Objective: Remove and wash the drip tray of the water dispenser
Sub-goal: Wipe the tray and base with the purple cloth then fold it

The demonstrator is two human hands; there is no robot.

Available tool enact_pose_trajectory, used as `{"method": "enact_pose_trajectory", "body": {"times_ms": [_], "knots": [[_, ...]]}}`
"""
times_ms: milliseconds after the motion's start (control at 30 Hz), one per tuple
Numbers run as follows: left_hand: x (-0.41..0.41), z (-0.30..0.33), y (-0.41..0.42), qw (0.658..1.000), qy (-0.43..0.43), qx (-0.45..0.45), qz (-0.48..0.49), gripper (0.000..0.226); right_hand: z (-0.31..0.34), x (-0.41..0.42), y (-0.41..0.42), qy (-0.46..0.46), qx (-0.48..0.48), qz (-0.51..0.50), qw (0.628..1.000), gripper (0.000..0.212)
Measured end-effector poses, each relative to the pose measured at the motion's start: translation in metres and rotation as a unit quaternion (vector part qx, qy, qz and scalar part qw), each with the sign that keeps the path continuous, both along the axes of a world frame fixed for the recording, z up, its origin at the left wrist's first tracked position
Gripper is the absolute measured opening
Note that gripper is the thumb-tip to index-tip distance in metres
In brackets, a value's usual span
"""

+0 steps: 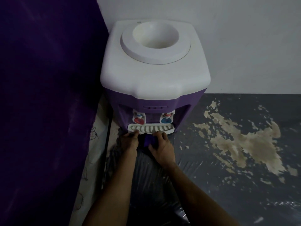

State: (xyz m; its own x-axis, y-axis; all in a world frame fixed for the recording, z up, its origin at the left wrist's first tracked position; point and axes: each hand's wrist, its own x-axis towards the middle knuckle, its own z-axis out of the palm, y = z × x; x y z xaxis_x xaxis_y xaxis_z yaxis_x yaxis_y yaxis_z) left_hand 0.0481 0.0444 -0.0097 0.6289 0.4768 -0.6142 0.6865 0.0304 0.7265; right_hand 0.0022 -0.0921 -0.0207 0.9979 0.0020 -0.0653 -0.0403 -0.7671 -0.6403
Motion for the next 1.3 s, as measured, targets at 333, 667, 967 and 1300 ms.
{"method": "enact_pose_trajectory", "body": {"times_ms": [333, 667, 967, 1300], "knots": [[-0.001, 0.001, 0.001, 1.000, -0.013, -0.013, 0.005, 0.038, 0.000, -0.013, 0.019, 0.006, 0.160, -0.196, 0.968, 0.061], [-0.002, 0.000, 0.007, 0.999, -0.017, -0.038, -0.007, 0.041, -0.009, -0.031, 0.031, -0.074, -0.147, 0.001, 0.986, 0.059], [-0.005, 0.009, 0.005, 0.987, -0.012, -0.161, 0.002, 0.034, -0.011, -0.021, 0.003, -0.094, -0.188, 0.048, 0.977, 0.082], [-0.005, 0.006, 0.009, 0.983, -0.009, -0.182, -0.005, 0.037, -0.006, -0.020, -0.022, -0.015, -0.046, -0.146, 0.988, 0.075]]}}
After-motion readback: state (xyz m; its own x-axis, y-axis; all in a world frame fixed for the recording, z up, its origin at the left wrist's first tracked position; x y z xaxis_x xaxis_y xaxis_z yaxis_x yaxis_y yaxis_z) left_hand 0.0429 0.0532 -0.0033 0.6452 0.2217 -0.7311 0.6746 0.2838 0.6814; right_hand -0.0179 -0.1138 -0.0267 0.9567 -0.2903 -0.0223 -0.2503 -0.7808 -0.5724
